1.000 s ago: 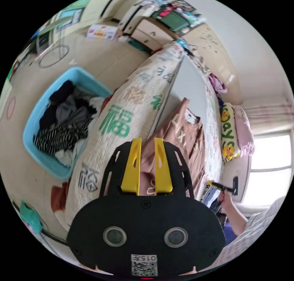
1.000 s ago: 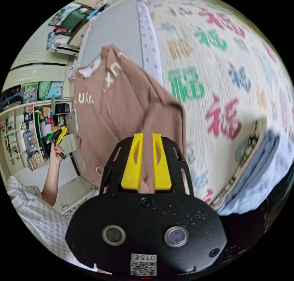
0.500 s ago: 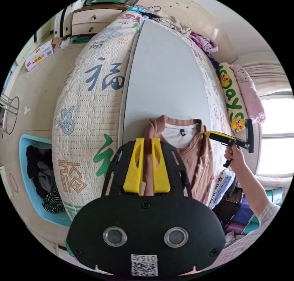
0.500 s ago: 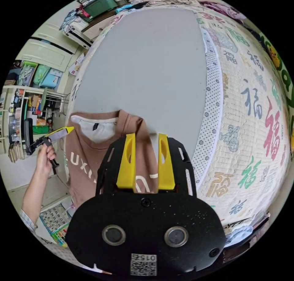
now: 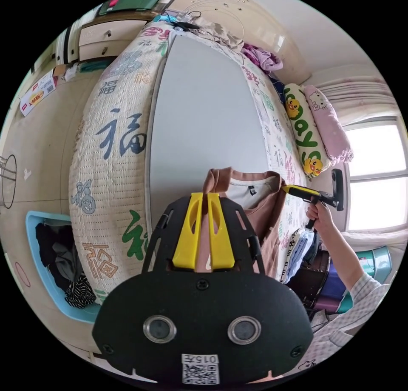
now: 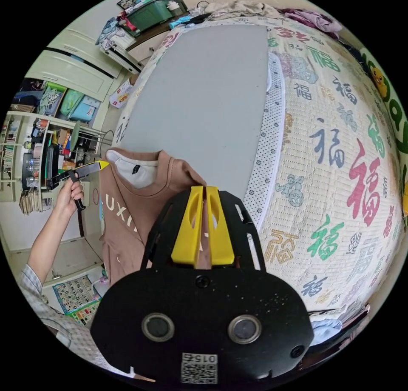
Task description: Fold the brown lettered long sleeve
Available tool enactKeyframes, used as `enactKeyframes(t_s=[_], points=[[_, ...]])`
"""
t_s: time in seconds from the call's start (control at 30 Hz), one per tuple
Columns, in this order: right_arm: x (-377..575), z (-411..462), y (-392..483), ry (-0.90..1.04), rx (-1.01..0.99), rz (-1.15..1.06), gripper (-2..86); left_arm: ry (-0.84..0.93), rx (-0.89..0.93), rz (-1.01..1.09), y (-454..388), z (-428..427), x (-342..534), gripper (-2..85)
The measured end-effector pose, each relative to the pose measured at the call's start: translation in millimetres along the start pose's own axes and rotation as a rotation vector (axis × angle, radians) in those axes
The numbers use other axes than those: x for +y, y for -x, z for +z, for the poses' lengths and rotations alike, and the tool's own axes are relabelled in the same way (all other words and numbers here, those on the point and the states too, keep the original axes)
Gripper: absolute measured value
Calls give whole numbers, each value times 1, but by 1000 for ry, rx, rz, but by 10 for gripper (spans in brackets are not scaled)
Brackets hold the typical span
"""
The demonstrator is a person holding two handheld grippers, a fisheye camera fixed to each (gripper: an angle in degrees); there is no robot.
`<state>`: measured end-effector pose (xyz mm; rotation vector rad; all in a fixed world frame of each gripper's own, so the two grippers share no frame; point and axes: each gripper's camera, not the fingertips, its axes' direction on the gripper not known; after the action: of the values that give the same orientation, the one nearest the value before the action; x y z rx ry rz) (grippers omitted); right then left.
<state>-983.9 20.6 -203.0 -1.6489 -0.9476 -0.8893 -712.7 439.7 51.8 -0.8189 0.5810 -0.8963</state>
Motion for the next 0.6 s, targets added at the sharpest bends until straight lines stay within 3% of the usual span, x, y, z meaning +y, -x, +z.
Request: enactKeyframes(t_s=[0.4, 0.6], points=[[87, -110, -15, -256, 51, 13, 2, -184, -2, 262, -130, -75, 10, 0], [262, -88, 1, -180, -67, -145, 2, -94, 160, 499, -140, -82, 167, 2]])
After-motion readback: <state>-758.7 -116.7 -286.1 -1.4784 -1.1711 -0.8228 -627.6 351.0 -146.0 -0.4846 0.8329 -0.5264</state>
